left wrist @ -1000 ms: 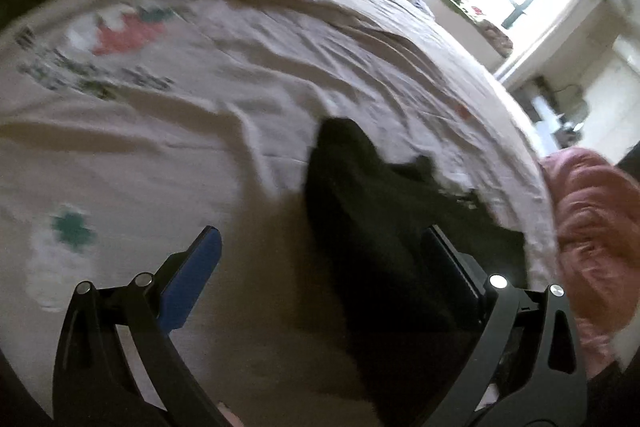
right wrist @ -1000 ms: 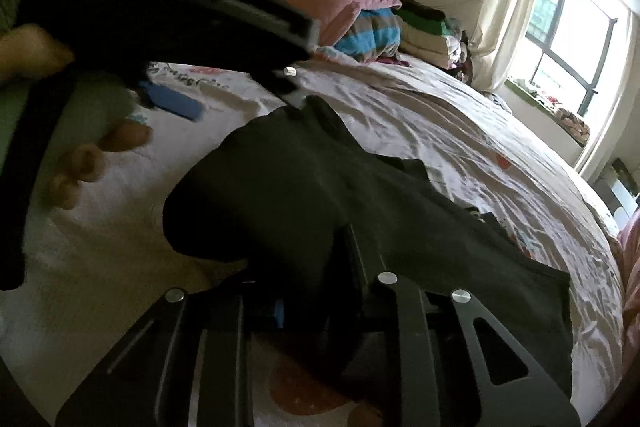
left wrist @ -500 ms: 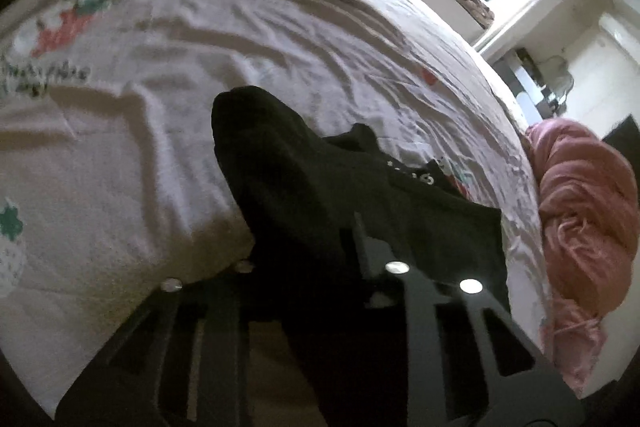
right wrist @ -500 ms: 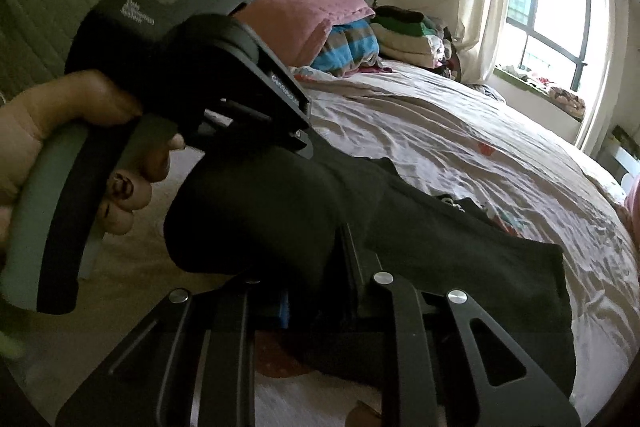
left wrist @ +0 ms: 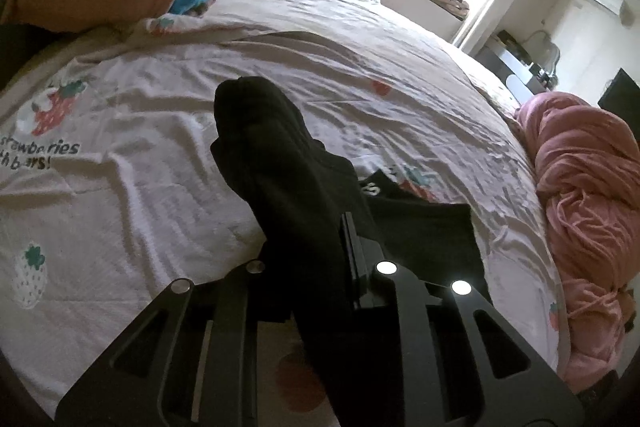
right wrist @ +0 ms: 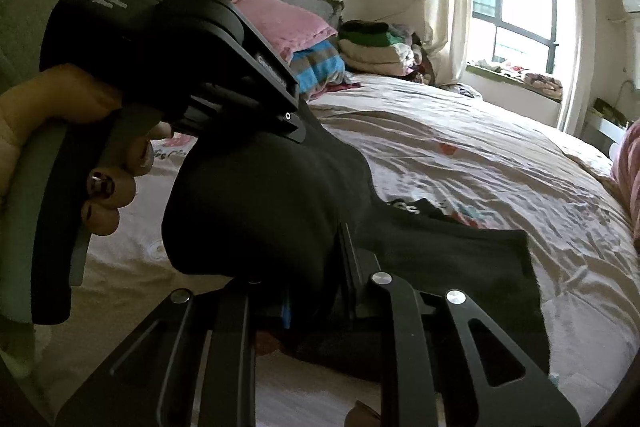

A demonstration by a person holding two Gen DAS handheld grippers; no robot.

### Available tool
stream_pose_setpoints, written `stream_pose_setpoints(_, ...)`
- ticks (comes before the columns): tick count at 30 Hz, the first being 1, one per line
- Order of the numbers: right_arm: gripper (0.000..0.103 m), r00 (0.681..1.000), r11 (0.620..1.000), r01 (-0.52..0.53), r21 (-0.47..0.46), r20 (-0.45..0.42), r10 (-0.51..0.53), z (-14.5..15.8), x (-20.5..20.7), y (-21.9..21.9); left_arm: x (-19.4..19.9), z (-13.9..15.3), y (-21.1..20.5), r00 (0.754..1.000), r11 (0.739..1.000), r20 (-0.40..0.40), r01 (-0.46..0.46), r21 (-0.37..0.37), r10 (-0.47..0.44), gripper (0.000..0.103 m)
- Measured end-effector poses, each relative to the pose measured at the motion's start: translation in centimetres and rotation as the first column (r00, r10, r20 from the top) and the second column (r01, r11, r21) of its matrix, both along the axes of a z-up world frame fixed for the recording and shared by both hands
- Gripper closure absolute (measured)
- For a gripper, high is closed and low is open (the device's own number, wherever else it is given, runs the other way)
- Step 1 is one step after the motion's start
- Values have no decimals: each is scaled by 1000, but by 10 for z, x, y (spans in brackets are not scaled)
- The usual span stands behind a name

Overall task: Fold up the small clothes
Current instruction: 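Lift the shirt edge with both tools and fold it over the other half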

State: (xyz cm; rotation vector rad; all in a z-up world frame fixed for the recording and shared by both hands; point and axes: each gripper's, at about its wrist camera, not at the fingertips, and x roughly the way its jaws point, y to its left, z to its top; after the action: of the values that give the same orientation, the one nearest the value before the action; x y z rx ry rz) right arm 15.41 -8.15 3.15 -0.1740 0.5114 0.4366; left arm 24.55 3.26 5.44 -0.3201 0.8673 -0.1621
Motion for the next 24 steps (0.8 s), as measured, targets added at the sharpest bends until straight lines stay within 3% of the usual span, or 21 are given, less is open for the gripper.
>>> stream_pose_setpoints(15,86,997,995,69,67,-33,-67,8,-9,-46,-2,12,-53,998,997,-4,59,50,-59,91)
stream_pose_setpoints(24,86,989,984,115,136,-109,-101,0,-5,-76,4,2,-82,996,994,-38,89,71,-86,91)
